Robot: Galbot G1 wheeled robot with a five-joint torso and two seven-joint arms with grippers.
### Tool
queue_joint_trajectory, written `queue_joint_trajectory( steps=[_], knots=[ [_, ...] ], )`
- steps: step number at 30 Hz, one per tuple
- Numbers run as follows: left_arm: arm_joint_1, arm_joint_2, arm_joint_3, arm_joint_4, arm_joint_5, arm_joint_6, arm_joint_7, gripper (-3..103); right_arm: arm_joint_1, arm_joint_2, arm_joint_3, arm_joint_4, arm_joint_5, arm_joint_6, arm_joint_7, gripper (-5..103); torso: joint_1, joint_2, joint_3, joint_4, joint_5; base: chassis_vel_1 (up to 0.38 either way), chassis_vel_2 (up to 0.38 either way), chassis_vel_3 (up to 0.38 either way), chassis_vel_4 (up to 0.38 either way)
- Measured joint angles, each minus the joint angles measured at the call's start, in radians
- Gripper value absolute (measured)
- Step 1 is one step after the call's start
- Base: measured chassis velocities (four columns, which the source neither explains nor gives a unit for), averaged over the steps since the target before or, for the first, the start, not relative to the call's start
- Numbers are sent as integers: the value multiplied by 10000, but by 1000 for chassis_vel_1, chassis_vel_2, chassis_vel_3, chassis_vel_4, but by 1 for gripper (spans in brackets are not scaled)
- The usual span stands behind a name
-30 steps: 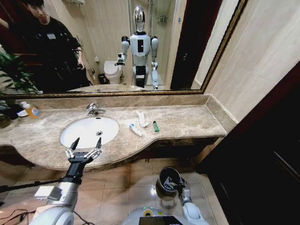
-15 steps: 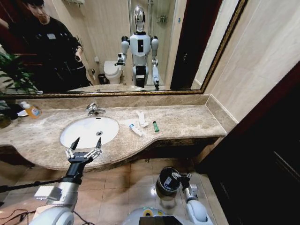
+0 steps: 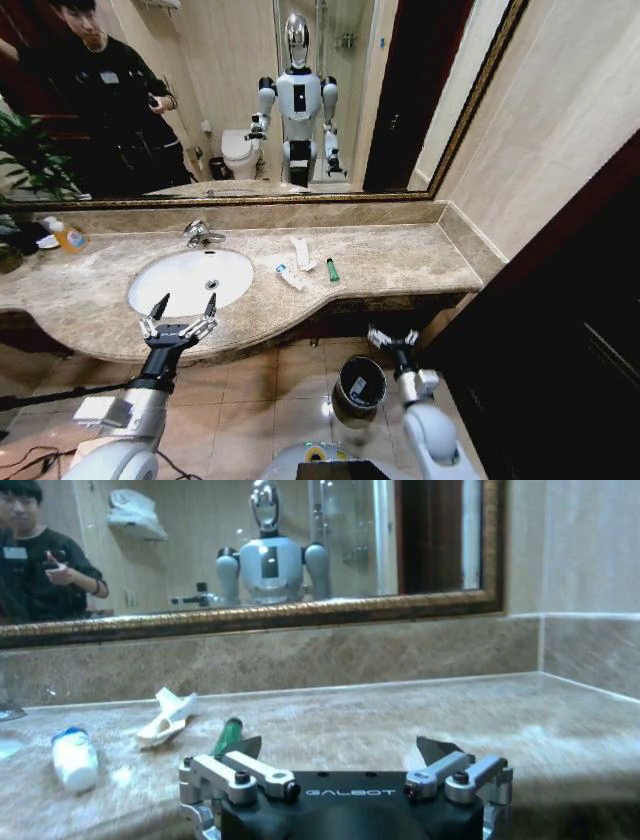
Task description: Pick up the trash from the sink and place it in the trash bin.
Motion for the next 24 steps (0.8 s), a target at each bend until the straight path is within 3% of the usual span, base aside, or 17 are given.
queue_joint_trajectory(
  steps=[11, 19, 24],
  knots=[
    [0, 0, 0, 0, 0, 0, 0, 100, 3390, -249, -1202, -1905, 111, -1745, 48, 100, 1, -1, 1, 1, 0, 0, 0, 0, 0],
    [0, 0, 0, 0, 0, 0, 0, 100, 4799, -71, -1958, -3039, 438, -2685, 126, 100, 1, -1, 1, 1, -1, 0, 0, 0, 0],
    [0, 0, 0, 0, 0, 0, 1, 100, 5134, -12, -2139, -3516, 587, -2876, 133, 100, 1, -1, 1, 0, -2, 0, 0, 0, 0]
  ],
)
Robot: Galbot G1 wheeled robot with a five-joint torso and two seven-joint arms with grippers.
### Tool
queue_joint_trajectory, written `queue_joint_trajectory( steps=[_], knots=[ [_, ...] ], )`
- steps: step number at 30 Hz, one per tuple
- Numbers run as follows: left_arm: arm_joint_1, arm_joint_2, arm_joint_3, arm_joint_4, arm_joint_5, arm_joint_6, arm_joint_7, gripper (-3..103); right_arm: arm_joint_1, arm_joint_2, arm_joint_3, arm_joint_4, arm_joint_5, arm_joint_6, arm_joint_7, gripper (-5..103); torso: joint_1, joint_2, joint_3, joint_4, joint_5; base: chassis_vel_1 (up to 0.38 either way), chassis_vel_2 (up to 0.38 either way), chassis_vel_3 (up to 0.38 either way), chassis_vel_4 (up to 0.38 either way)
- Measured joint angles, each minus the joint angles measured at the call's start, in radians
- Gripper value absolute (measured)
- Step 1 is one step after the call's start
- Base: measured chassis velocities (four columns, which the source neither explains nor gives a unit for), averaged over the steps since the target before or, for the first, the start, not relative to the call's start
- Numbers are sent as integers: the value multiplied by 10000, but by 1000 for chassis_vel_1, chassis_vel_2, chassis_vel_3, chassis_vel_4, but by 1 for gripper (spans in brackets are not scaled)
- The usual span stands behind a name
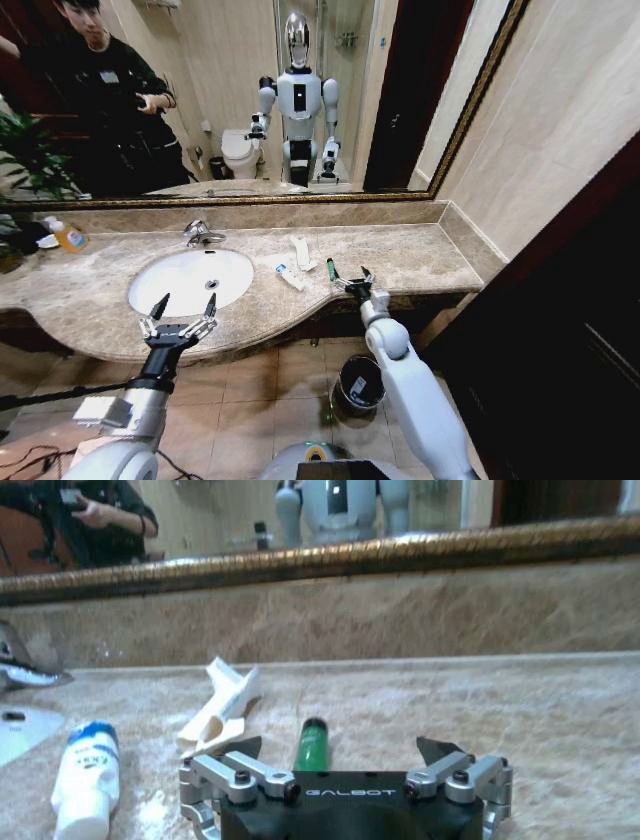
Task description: Pick up the trash from the sink and place it in the trash bin.
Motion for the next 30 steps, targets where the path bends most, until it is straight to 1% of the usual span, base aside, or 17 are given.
queue_joint_trajectory(
  steps=[4, 5, 6, 8, 9, 11, 12, 13, 14, 18, 20, 21, 22, 25, 26, 27, 30],
  knots=[
    [0, 0, 0, 0, 0, 0, 0, 100, 439, 36, -251, -672, 41, -109, 81, 102, 0, 0, -1, 0, 0, 0, 0, 0, 0],
    [0, 0, 0, 0, 0, 0, 0, 100, 506, 58, -298, -777, 62, -111, 99, 99, 0, 0, -1, 0, 0, 0, 0, 0, 0],
    [0, 0, 0, 0, 0, 0, 0, 100, 533, 76, -317, -831, 68, -112, 108, 99, 0, 0, -1, 0, 1, 0, 0, 0, 0],
    [0, 0, 0, 0, 0, 0, 0, 100, 587, 141, -382, -948, 76, -110, 122, 90, 0, 0, -1, 0, 1, 0, 0, 0, 0],
    [0, 0, 0, 0, 0, 0, 0, 100, 587, 141, -382, -948, 76, -110, 122, 90, 0, 0, -1, 0, 1, 0, 0, 0, 0],
    [0, 0, 0, 0, 0, 0, 0, 100, 596, 179, -419, -991, 76, -94, 126, 80, -1, 0, -1, 0, 1, 0, 0, 0, 0],
    [0, 0, 0, 0, 0, 0, 0, 100, 596, 189, -436, -998, 76, -85, 127, 80, -1, 0, -1, 0, 1, 0, 0, 0, 0],
    [0, 0, 0, 0, 0, 0, 0, 100, 593, 201, -458, -1005, 71, -63, 130, 74, -2, 0, -1, 0, 1, 0, 0, 0, 0],
    [0, 0, 0, 0, 0, 0, 0, 100, 593, 201, -458, -1005, 71, -63, 130, 74, -2, 0, -1, 0, 1, 0, 0, 0, 0],
    [0, 0, 0, 0, 0, 0, 0, 100, 564, 200, -459, -1001, 48, -26, 143, 52, -2, 0, -1, -1, 1, 0, 0, 0, 0],
    [0, 0, 0, 1, 0, 0, 0, 100, 544, 191, -457, -982, 26, -25, 150, 52, -2, 0, -2, 0, 1, 0, 0, 0, 0],
    [0, 1, 0, 0, 0, 0, 0, 100, 512, 174, -457, -960, -25, -22, 151, 46, -2, 0, -1, 0, 2, 0, 0, 0, 0],
    [0, 1, 0, 0, 0, 0, 0, 100, 512, 174, -457, -960, -25, -22, 151, 46, -2, 0, -1, 0, 2, 0, 0, 0, 0],
    [0, 0, 0, 0, 0, 0, 0, 100, 404, 151, -430, -890, -133, 12, 152, 30, -2, 0, -2, -1, 2, 0, 0, 0, 0],
    [0, 0, 0, 0, 0, 0, 0, 100, 404, 151, -430, -890, -133, 12, 152, 30, -2, 0, -2, -1, 2, 0, 0, 0, 0],
    [0, 0, 0, 0, 0, 0, 0, 100, 365, 150, -419, -855, -157, 40, 152, 21, -2, 1, -2, -1, 2, 0, 0, 0, 0],
    [0, 1, 0, 0, 0, 0, 0, 100, 338, 150, -410, -812, -169, 56, 152, 18, -2, 1, -2, -1, 2, 0, 0, 0, 0]
  ],
)
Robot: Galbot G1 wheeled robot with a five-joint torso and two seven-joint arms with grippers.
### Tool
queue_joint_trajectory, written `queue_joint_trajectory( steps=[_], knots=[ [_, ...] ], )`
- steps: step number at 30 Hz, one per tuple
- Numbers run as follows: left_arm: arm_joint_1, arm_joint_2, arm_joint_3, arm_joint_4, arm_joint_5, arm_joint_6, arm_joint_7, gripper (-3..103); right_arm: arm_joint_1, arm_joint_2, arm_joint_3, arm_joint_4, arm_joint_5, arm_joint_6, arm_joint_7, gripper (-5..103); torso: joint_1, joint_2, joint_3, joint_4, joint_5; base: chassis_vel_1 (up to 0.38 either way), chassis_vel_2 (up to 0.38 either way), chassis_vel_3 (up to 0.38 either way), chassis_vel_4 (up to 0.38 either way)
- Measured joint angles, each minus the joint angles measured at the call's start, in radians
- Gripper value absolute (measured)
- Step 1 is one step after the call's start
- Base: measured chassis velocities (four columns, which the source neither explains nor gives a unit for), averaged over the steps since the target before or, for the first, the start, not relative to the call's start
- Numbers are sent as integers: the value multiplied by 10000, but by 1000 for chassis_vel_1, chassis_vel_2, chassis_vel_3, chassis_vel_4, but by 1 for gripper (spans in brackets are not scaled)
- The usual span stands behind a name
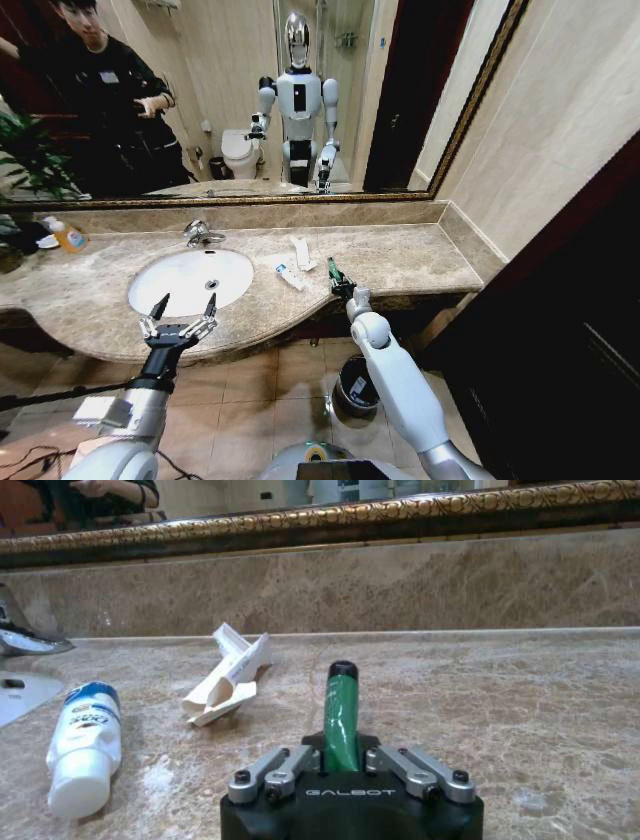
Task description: Pick up the trash from the sink and place it in the trash bin.
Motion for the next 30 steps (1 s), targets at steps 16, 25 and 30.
queue_joint_trajectory(
  steps=[16, 25, 30],
  knots=[
    [0, 0, 0, 0, 0, 0, 1, 100, -1518, -993, 689, 2640, -125, 439, -87, 8, 0, 0, 0, 0, 1, 0, 0, 0, 0],
    [1, -1, -1, 0, 0, 0, -1, 100, -3417, -1591, 1209, 3951, -179, 1090, -292, 8, 0, 2, 0, 0, 0, 0, 0, 0, 0],
    [0, -1, 0, 0, 0, 0, 0, 100, -4819, -1614, 1605, 4374, -180, 1751, -441, 8, 0, 2, -1, -1, 1, 0, 0, 0, 0]
  ],
)
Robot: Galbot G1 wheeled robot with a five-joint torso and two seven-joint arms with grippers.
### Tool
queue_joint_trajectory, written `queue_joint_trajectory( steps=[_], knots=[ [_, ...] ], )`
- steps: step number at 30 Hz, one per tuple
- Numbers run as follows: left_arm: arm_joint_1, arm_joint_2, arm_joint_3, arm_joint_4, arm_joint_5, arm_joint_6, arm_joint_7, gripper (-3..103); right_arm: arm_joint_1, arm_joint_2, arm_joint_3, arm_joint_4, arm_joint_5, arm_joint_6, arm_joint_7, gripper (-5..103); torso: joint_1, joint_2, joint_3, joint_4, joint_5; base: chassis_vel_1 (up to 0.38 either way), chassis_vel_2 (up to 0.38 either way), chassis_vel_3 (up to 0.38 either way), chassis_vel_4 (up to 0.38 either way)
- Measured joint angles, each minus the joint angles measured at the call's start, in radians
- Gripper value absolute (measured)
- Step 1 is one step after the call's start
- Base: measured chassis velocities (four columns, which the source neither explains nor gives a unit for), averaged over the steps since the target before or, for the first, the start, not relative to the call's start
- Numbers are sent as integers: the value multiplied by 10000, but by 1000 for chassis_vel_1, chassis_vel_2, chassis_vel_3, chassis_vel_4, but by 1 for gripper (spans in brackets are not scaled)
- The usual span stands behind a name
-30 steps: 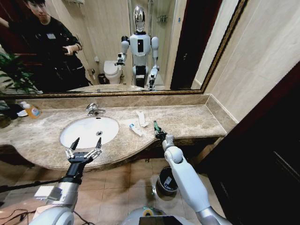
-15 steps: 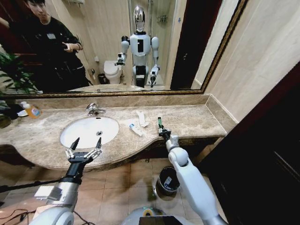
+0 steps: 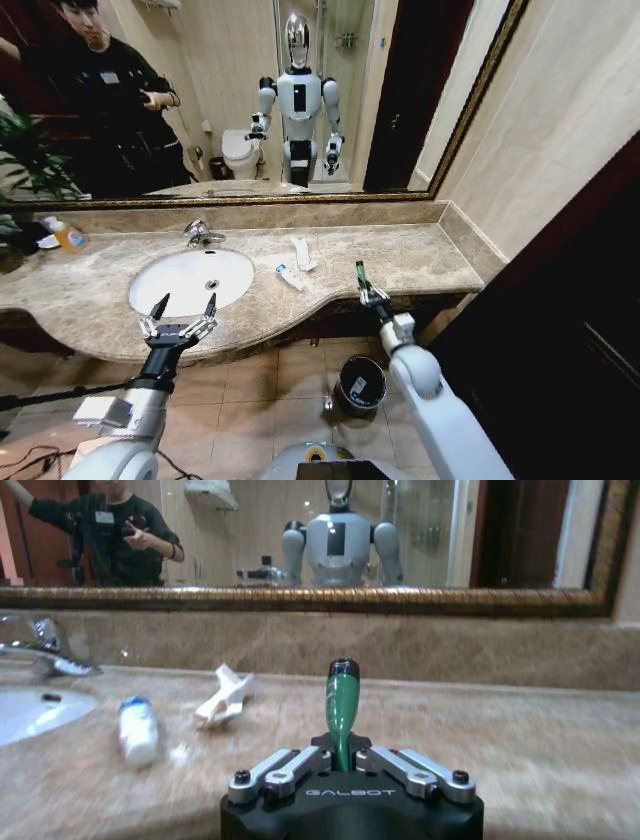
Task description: Pick up the trash from the sink and place it in the trash bin.
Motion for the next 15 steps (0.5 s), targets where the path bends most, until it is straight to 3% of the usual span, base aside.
queue_joint_trajectory(
  steps=[6, 15],
  knots=[
    [0, 0, 0, 0, 0, 0, 0, 100, -1206, 170, 250, -646, 3, 1312, -155, 8, 0, 0, 0, 0, -1, 0, 0, 0, 0],
    [0, 1, 0, 0, 0, 0, 0, 100, -1139, 464, 215, -2852, 368, 1644, -273, 8, 0, 0, 1, 1, 0, 0, 0, 0, 0]
  ],
)
